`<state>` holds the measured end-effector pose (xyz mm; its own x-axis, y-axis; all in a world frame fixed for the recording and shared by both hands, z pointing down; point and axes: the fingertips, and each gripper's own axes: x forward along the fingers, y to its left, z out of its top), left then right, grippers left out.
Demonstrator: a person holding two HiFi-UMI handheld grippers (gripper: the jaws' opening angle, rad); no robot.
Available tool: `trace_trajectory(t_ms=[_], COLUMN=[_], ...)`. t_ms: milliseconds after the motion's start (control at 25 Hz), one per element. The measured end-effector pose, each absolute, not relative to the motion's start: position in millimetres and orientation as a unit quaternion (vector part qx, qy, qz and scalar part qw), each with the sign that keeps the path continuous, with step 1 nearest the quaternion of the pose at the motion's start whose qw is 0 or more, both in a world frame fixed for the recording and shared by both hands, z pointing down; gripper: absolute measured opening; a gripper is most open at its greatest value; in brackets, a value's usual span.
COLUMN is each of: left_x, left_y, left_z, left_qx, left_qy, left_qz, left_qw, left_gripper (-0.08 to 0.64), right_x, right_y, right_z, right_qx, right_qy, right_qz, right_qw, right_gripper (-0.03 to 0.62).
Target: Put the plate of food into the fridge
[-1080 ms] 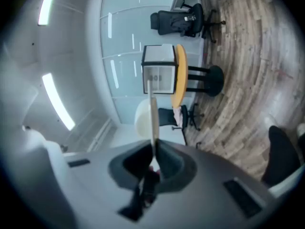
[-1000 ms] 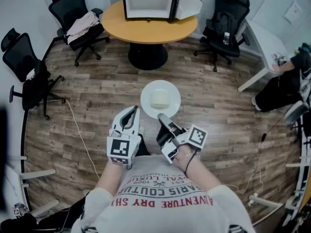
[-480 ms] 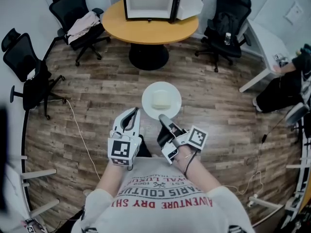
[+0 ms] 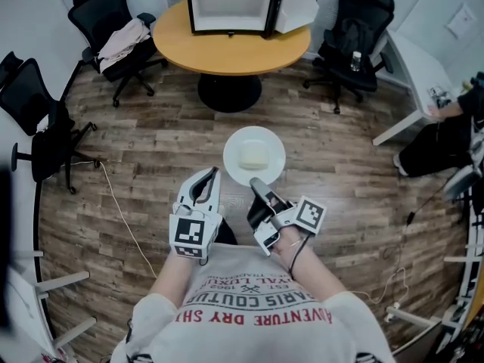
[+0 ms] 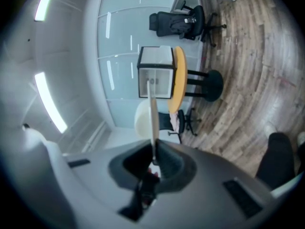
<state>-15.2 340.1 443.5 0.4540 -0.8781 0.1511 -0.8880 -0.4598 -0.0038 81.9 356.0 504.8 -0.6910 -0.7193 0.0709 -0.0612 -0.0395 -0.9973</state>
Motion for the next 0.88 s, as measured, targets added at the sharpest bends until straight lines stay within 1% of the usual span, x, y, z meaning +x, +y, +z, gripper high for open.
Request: trace_trajectory(t_ms=[200, 880], left_x=[-23, -86], left_y=[285, 113], left_z=[440, 428], left_qx=[0.858, 0.871], left_qy=[-0.508, -0.487], left_qz=[0.063, 0.058], left_qw=[0.037, 0.026], left_gripper=[0.029, 0.029], right_x=[72, 14], right_y=[305, 137], right_z=[503, 493], right_qx=[-0.311, -0.334], right_qy=[0.646, 0.646], right_qz=[-0.651, -0.635], right_qw=[0.250, 0.258], right_gripper=[0.038, 0.038])
